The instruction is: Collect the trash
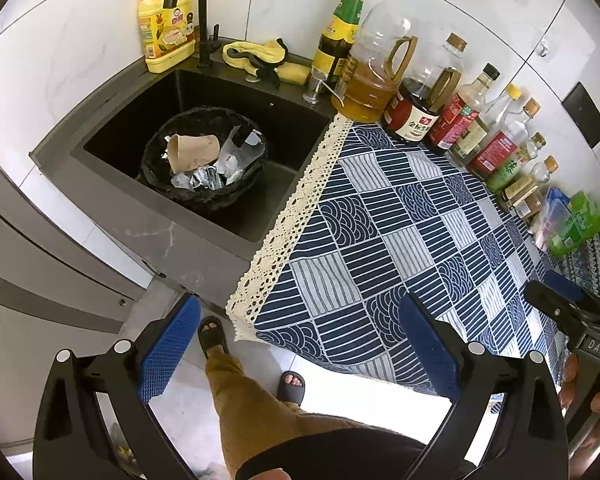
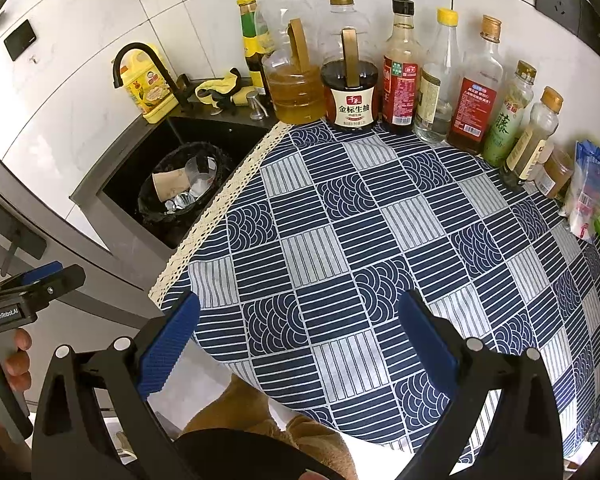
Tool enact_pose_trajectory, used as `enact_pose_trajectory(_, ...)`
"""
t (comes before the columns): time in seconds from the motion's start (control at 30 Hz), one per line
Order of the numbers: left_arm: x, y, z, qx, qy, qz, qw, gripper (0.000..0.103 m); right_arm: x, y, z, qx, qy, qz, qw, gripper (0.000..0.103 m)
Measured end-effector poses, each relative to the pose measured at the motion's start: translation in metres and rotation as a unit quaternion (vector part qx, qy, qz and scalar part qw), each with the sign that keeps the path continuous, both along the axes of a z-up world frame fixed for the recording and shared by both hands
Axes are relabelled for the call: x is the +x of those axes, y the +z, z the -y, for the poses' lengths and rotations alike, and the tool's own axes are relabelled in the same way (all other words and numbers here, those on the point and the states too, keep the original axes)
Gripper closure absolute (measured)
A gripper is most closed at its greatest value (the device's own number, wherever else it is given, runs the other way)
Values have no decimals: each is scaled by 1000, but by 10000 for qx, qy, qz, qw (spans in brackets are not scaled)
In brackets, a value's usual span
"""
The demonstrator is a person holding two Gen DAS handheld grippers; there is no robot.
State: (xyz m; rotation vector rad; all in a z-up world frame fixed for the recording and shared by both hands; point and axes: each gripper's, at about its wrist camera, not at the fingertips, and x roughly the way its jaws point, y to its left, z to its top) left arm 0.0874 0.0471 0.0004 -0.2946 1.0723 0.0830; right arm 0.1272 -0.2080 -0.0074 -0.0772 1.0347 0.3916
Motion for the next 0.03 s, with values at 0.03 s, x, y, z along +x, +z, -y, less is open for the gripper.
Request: enact_pose_trajectory(0.03,0,0,0,-7,-6,-1,10000,7,0,0,0,0,0,0,10000,5)
